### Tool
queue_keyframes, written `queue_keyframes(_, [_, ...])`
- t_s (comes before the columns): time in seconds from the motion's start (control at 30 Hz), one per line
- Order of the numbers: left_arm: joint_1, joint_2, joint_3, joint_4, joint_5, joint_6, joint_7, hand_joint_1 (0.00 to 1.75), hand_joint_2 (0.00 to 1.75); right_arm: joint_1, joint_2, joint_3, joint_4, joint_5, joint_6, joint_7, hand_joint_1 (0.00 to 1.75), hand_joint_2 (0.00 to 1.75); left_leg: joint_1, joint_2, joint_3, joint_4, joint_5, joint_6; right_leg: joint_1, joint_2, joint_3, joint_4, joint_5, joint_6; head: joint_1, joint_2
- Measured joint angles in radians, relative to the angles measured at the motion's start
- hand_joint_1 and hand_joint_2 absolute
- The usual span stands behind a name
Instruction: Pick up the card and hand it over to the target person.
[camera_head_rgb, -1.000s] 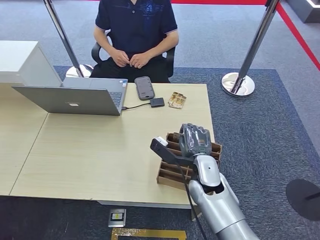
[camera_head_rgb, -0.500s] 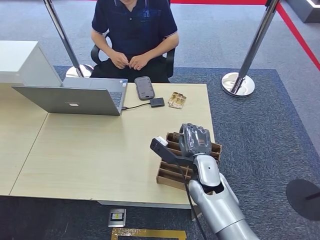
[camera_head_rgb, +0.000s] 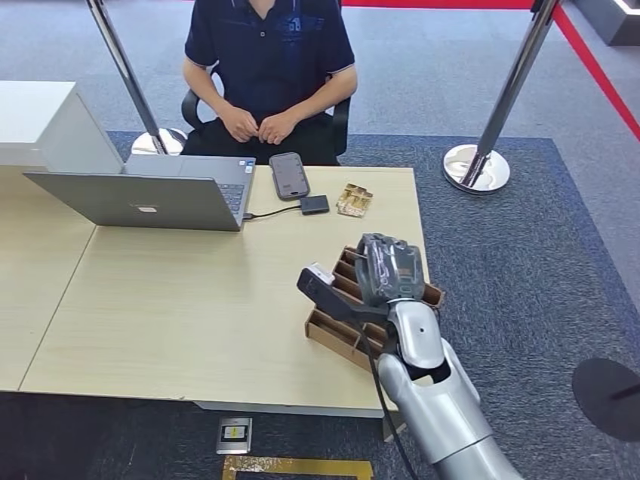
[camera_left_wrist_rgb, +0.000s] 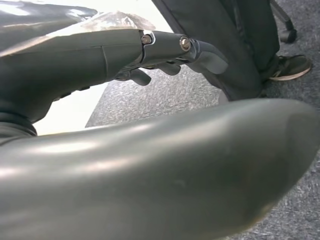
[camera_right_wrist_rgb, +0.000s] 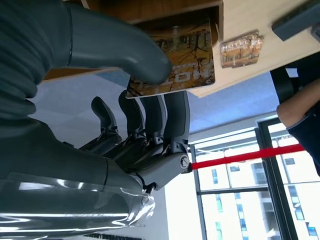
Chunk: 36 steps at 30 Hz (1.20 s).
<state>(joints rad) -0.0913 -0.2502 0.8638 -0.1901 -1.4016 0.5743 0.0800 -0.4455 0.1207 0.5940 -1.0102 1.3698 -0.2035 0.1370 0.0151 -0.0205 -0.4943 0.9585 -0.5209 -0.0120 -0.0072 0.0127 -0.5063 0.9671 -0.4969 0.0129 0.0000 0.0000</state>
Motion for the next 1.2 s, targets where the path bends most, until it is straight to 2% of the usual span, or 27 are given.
queue_keyframes(0.33, [-0.001,0.004,-0.004,0.001,-0.006,0.002,0.0,0.0,0.0,-0.017,-0.011,0.023,-0.101,0.003,-0.019,-0.001,1.35,1.75,0.0,0.001,-0.001,0.0,0.0,0.0,0.0,0.0,-0.001,0.0,0.0,0.0,0.0,0.0])
queue_keyframes(0.5, [-0.002,0.006,-0.009,0.002,-0.012,0.005,0.0,0.0,0.0,-0.109,0.01,0.029,-0.114,0.0,0.001,0.003,1.4,1.75,0.0,0.002,-0.003,0.001,0.0,0.0,0.0,0.001,-0.003,0.001,0.0,0.0,0.0,0.0])
queue_keyframes(0.67, [-0.003,0.007,-0.01,0.003,-0.015,0.008,-0.007,0.0,0.0,-0.225,0.063,0.016,-0.006,-0.022,0.014,0.01,1.42,1.75,0.0,0.002,-0.002,0.001,0.0,0.0,0.0,0.002,-0.003,0.001,0.0,0.0,0.0,0.0])
queue_keyframes(0.83, [-0.004,0.007,-0.017,0.004,-0.02,0.003,-0.019,0.0,0.0,-0.376,0.125,-0.01,0.187,-0.033,0.011,0.019,1.44,1.75,0.0,0.004,-0.002,0.001,0.0,0.0,0.0,0.003,-0.004,0.002,0.001,0.0,0.0,0.0])
queue_keyframes(0.93, [-0.004,0.007,-0.019,0.004,-0.021,0.001,-0.02,0.0,0.0,-0.42,0.141,-0.018,0.25,-0.037,0.018,0.018,1.45,1.75,0.0,0.002,-0.002,0.001,0.0,0.0,0.0,0.002,-0.003,0.002,0.0,0.0,0.0,0.0])
queue_keyframes(1.2, [-0.007,0.008,-0.022,0.007,-0.007,0.0,-0.019,0.0,0.0,-0.544,0.22,-0.044,0.528,-0.028,0.007,0.043,1.4,1.75,0.0,0.003,-0.003,0.001,0.001,0.0,0.0,0.002,-0.004,0.002,0.001,0.0,0.0,0.0])
